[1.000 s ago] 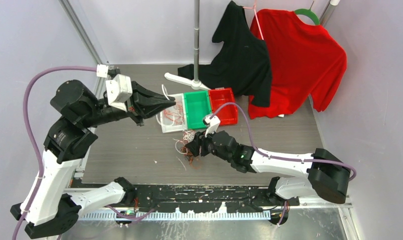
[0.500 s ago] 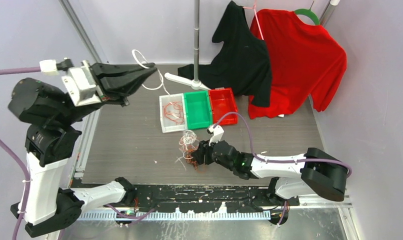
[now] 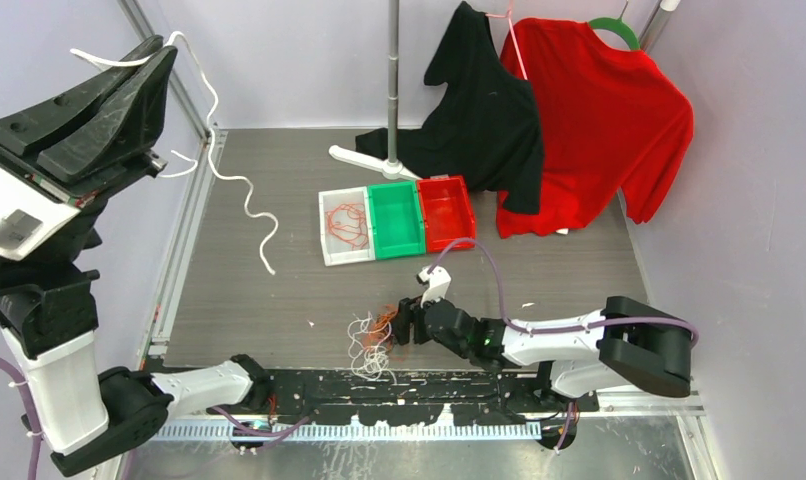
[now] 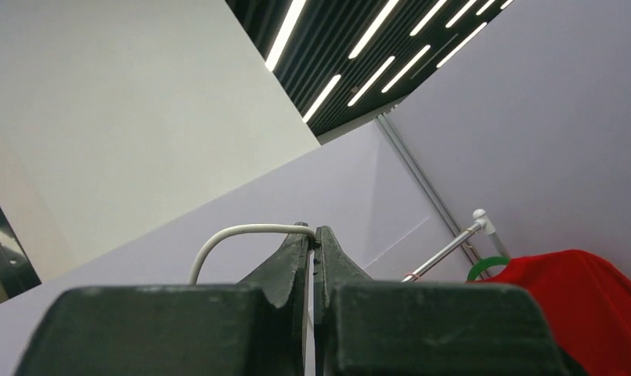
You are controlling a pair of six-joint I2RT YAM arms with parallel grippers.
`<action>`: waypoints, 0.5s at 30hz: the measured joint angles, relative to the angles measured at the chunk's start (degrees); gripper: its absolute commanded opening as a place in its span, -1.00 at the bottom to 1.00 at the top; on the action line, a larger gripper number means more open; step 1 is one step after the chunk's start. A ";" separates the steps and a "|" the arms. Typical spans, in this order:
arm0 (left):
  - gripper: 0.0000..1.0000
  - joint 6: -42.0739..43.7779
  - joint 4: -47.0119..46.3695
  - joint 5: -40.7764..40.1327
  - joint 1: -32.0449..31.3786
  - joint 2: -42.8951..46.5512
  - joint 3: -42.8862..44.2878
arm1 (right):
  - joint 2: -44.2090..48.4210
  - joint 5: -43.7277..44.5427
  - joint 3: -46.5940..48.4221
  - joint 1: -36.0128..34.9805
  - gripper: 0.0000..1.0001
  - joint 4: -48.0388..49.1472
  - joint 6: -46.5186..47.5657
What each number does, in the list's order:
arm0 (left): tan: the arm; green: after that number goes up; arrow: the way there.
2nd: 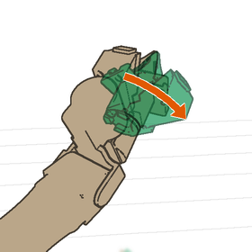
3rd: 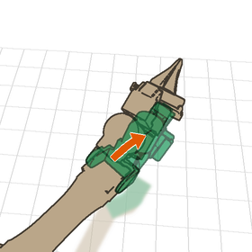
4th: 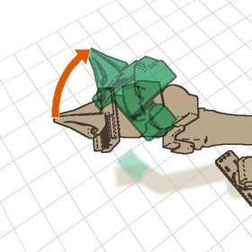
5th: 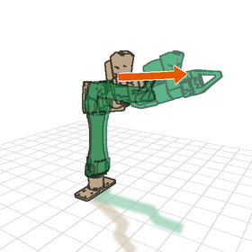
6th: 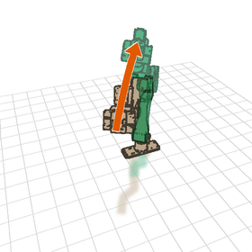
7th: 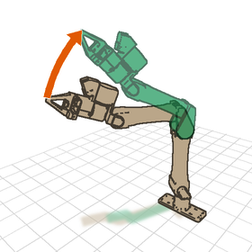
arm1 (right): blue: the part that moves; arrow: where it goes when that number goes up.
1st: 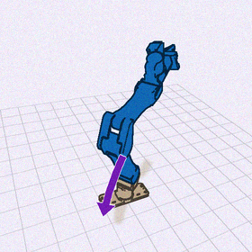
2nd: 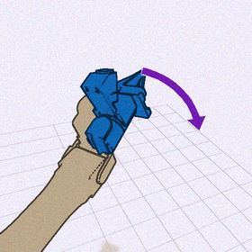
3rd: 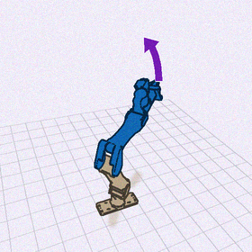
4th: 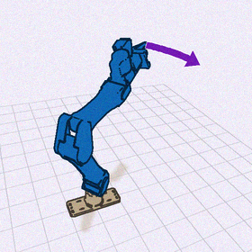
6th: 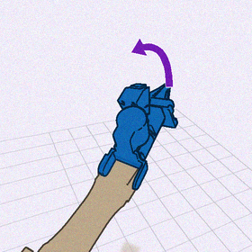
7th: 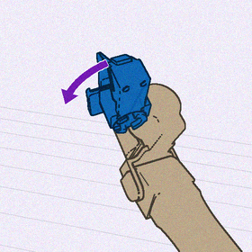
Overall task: Untangle the cables
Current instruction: Untie the cable.
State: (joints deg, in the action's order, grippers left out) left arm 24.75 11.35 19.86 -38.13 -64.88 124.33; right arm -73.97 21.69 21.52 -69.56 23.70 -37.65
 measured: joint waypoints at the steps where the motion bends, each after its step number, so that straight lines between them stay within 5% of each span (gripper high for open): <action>1: -1.00 0.13 0.02 -0.07 0.00 0.22 0.11 | 0.26 0.33 0.00 -0.09 0.57 -0.50 0.00; 7: -1.00 -0.13 2.47 0.15 0.00 4.87 -8.02 | 9.60 2.86 4.50 -0.04 0.79 -12.74 1.60; 15: -1.00 -0.26 13.25 0.90 0.00 8.39 -20.79 | 13.09 2.84 25.59 6.91 0.83 -27.50 5.81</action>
State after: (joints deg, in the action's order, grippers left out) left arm 24.49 24.60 20.75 -38.13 -56.49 103.55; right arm -60.88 24.53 47.11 -62.65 -3.79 -31.83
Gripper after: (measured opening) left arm 0.012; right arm 0.912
